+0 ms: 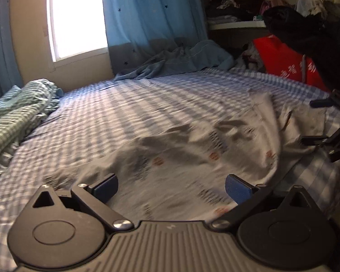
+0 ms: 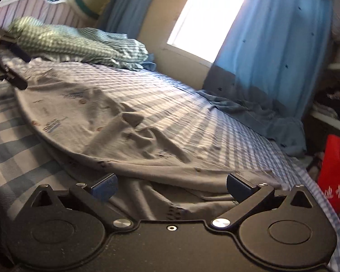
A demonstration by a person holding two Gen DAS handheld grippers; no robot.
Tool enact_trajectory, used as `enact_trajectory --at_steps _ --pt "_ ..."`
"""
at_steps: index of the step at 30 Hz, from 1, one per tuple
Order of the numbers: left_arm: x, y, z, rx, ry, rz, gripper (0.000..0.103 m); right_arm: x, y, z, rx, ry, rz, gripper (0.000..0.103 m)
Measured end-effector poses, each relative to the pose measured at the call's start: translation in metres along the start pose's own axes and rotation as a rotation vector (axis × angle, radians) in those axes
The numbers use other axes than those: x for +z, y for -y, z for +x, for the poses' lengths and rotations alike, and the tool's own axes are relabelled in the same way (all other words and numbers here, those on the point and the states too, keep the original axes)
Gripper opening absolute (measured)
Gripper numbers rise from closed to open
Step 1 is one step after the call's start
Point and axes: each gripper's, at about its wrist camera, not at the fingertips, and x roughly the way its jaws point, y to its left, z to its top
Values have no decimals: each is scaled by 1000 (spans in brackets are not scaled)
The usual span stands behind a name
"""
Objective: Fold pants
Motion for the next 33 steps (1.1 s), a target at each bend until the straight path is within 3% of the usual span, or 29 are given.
enact_trajectory --at_steps 6,9,13,20,23,24,27,33 --pt "58 57 79 -301 37 -88 103 10 114 29 15 -79 307 102" --pt "78 74 127 -405 -11 -148 101 23 166 67 33 -147 408 102" --pt "87 79 175 -504 -111 -254 75 40 216 133 43 -253 504 102" --pt "84 86 212 -483 -230 -259 54 66 227 235 4 -395 435 90" --pt "83 83 222 -486 -280 -309 39 67 219 270 -69 -494 378 83" --pt "82 82 224 -493 -288 -329 36 66 216 279 -109 -522 359 76" --pt "83 80 229 -507 -302 -352 33 63 212 298 -203 -565 347 69" --pt "91 87 232 -498 -343 -345 7 51 225 317 -222 -617 471 62"
